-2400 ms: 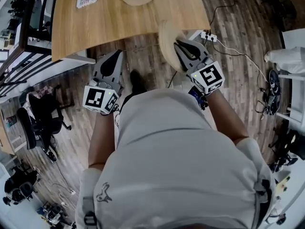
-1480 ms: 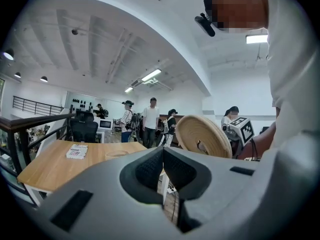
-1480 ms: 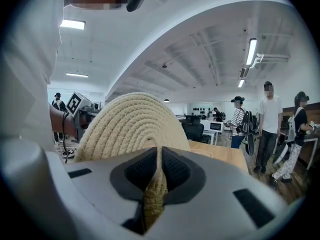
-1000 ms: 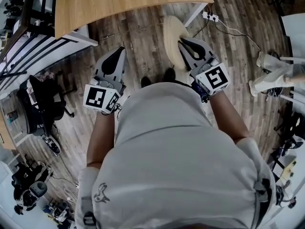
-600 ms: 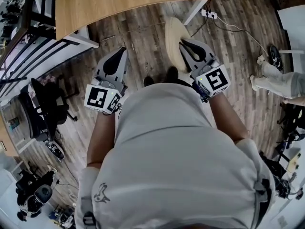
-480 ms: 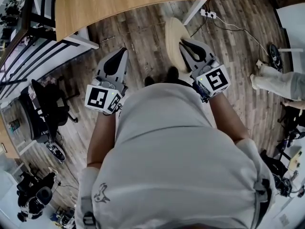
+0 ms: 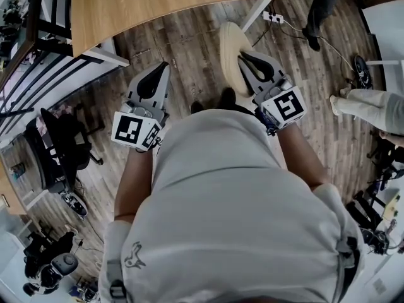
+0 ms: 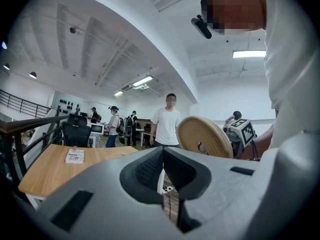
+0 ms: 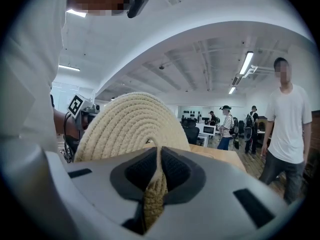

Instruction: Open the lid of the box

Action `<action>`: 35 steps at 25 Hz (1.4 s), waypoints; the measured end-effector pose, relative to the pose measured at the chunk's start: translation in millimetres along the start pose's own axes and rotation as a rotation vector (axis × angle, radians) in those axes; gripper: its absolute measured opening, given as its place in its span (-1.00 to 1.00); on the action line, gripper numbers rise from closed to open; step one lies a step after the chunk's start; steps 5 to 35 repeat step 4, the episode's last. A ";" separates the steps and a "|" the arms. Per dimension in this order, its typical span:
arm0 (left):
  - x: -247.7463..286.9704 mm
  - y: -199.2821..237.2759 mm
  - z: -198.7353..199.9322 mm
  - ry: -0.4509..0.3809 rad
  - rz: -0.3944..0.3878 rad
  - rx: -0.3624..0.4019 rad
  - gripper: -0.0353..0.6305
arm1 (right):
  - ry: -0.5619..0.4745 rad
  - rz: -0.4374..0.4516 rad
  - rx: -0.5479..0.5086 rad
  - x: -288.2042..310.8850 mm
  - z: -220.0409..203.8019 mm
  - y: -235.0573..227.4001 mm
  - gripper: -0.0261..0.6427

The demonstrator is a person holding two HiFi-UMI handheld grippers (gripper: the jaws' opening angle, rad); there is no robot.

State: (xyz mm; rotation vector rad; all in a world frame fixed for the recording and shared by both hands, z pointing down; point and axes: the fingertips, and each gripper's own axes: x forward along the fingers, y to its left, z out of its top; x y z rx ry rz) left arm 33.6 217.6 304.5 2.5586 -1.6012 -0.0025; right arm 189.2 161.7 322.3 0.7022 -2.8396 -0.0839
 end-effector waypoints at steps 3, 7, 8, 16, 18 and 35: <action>0.6 1.2 0.9 -0.003 -0.003 -0.002 -0.87 | 0.001 0.000 0.004 -1.0 1.2 0.1 -0.81; 0.9 1.5 1.0 -0.004 -0.005 -0.003 -0.88 | 0.002 0.000 0.006 -1.3 1.4 0.2 -0.81; 0.9 1.5 1.0 -0.004 -0.005 -0.003 -0.88 | 0.002 0.000 0.006 -1.3 1.4 0.2 -0.81; 0.9 1.5 1.0 -0.004 -0.005 -0.003 -0.88 | 0.002 0.000 0.006 -1.3 1.4 0.2 -0.81; 0.9 1.5 1.0 -0.004 -0.005 -0.003 -0.88 | 0.002 0.000 0.006 -1.3 1.4 0.2 -0.81; 0.9 1.5 1.0 -0.004 -0.005 -0.003 -0.88 | 0.002 0.000 0.006 -1.3 1.4 0.2 -0.81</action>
